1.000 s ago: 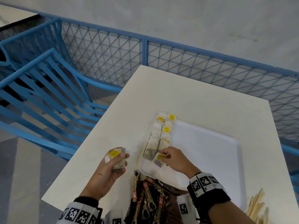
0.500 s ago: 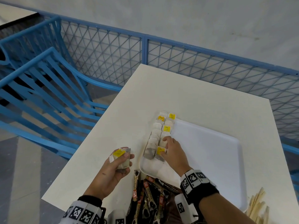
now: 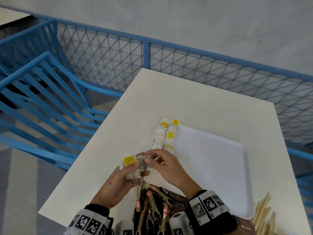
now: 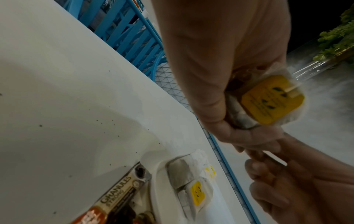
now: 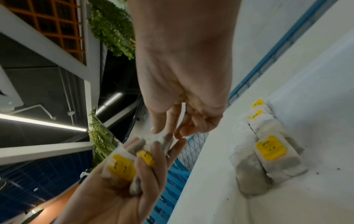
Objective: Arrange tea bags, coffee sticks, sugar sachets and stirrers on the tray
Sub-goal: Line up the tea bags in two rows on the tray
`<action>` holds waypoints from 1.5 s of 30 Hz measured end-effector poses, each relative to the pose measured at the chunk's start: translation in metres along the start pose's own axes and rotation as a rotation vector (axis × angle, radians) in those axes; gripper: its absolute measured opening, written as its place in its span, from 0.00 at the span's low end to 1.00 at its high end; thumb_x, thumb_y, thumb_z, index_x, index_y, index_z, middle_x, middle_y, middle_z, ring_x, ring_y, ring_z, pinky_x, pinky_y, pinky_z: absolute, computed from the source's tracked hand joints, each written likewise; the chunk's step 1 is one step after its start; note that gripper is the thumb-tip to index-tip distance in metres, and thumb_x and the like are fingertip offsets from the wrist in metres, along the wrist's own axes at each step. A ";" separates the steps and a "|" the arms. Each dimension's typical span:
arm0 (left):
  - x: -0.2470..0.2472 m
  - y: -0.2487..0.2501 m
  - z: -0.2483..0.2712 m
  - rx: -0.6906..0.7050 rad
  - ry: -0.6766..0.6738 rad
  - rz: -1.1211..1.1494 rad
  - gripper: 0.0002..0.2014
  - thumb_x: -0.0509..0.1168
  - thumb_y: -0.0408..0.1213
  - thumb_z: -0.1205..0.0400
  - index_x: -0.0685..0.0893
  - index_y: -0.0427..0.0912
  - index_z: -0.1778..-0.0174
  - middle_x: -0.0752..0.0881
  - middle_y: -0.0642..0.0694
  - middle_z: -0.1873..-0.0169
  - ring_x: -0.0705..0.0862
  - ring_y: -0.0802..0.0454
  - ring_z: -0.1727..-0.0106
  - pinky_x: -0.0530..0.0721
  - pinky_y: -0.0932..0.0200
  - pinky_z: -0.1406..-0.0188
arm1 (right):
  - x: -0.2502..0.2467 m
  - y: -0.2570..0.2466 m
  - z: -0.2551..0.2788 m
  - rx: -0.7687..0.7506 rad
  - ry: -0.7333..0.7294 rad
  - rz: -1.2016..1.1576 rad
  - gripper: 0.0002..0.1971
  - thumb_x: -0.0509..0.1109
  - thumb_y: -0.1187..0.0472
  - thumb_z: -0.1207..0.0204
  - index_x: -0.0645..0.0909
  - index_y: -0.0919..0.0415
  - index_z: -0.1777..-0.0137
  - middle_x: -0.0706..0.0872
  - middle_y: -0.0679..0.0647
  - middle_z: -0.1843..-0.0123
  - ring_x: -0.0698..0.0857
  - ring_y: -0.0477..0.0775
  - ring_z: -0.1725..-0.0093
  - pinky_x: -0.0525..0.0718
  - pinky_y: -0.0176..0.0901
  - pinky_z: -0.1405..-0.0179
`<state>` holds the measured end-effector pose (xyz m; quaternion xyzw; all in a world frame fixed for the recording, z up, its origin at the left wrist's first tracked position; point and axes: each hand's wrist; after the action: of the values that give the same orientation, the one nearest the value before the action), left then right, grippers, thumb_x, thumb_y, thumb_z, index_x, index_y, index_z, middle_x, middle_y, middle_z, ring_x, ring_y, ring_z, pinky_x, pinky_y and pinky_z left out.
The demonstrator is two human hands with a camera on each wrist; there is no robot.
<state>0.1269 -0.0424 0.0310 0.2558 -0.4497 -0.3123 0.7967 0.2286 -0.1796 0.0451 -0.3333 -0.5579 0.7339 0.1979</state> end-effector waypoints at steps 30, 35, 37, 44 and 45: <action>0.012 0.008 0.011 0.079 -0.022 -0.234 0.22 0.76 0.38 0.39 0.86 0.40 0.49 0.87 0.45 0.55 0.85 0.53 0.63 0.84 0.63 0.68 | -0.007 0.027 0.009 -0.075 0.324 0.123 0.13 0.77 0.66 0.32 0.79 0.47 0.61 0.79 0.42 0.58 0.82 0.45 0.58 0.80 0.29 0.58; 0.016 0.013 0.012 0.013 -0.085 -0.142 0.29 0.75 0.37 0.38 0.85 0.52 0.38 0.88 0.38 0.51 0.83 0.50 0.66 0.85 0.61 0.66 | -0.003 0.035 0.009 -0.315 0.386 0.302 0.09 0.74 0.72 0.34 0.82 0.63 0.56 0.75 0.48 0.55 0.79 0.42 0.56 0.80 0.27 0.54; 0.018 0.013 0.010 0.008 -0.072 -0.177 0.27 0.75 0.36 0.37 0.86 0.52 0.39 0.86 0.38 0.51 0.83 0.47 0.62 0.85 0.61 0.65 | -0.001 0.036 0.010 -0.372 0.372 0.337 0.10 0.72 0.72 0.34 0.80 0.62 0.55 0.76 0.51 0.54 0.77 0.40 0.57 0.78 0.23 0.53; 0.011 0.015 0.015 0.029 -0.031 -0.486 0.19 0.70 0.38 0.33 0.88 0.45 0.44 0.90 0.52 0.61 0.85 0.59 0.62 0.81 0.68 0.64 | -0.010 0.038 0.021 -0.181 0.053 0.038 0.24 0.67 0.60 0.33 0.70 0.46 0.36 0.67 0.41 0.37 0.71 0.36 0.36 0.77 0.34 0.37; 0.010 0.016 0.015 0.037 -0.034 -0.594 0.17 0.69 0.38 0.32 0.89 0.48 0.46 0.89 0.56 0.62 0.85 0.61 0.62 0.80 0.69 0.63 | -0.012 0.037 0.021 -0.152 0.018 0.008 0.26 0.68 0.59 0.30 0.68 0.45 0.33 0.66 0.39 0.34 0.68 0.35 0.32 0.73 0.32 0.34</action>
<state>0.1214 -0.0407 0.0542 0.3856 -0.3740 -0.5278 0.6579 0.2255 -0.2132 0.0163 -0.3561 -0.6086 0.6874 0.1739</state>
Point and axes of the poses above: each hand's wrist, its own z-axis away from the middle knuckle, its own x-axis out of the palm, y = z × x
